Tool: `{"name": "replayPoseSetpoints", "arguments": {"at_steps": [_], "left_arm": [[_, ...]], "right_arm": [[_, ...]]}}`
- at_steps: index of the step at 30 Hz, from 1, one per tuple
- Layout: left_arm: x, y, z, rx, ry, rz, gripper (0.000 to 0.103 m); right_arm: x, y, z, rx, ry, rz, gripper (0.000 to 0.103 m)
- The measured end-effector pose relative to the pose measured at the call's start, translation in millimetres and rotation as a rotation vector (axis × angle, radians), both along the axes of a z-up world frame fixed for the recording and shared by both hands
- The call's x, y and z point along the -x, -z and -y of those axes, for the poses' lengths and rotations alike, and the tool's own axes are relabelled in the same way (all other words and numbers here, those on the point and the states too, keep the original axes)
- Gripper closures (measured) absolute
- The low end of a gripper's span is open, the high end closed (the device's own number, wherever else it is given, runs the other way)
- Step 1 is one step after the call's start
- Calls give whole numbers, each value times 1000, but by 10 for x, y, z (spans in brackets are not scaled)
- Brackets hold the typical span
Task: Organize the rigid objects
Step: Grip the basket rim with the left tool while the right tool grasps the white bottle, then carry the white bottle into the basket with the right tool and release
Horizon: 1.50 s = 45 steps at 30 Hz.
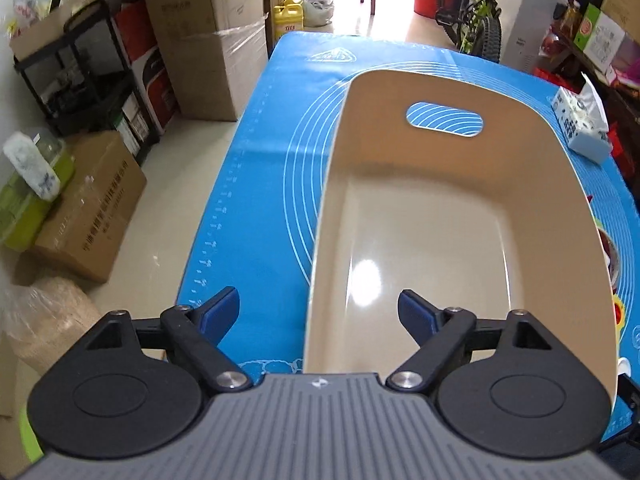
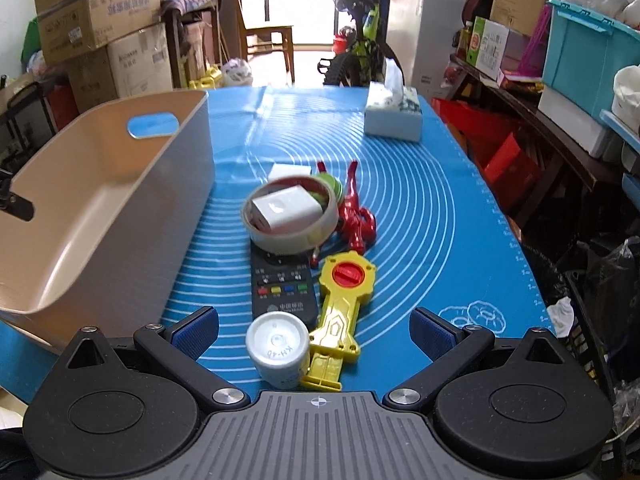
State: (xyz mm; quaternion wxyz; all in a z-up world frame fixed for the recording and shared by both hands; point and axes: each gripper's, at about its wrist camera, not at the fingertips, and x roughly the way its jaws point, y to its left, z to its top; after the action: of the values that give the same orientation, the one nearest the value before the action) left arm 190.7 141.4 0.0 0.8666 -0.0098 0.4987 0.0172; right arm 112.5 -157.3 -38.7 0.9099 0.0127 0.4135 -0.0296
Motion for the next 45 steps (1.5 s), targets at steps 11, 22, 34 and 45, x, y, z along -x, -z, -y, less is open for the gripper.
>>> {"name": "replayPoseSetpoints", "arguments": {"at_steps": [11, 22, 34, 45], "left_arm": [[-47, 81, -65, -12, 29, -36, 53], [-53, 134, -102, 51, 31, -64, 100], [-50, 154, -98, 59, 24, -63, 99], [-50, 167, -109, 68, 21, -64, 99]], "right_arm": [[-102, 109, -65, 17, 23, -40, 4], [-159, 175, -141, 36, 14, -64, 12], [-217, 217, -195, 42, -1, -85, 41], [-191, 112, -238, 39, -23, -61, 58]]}}
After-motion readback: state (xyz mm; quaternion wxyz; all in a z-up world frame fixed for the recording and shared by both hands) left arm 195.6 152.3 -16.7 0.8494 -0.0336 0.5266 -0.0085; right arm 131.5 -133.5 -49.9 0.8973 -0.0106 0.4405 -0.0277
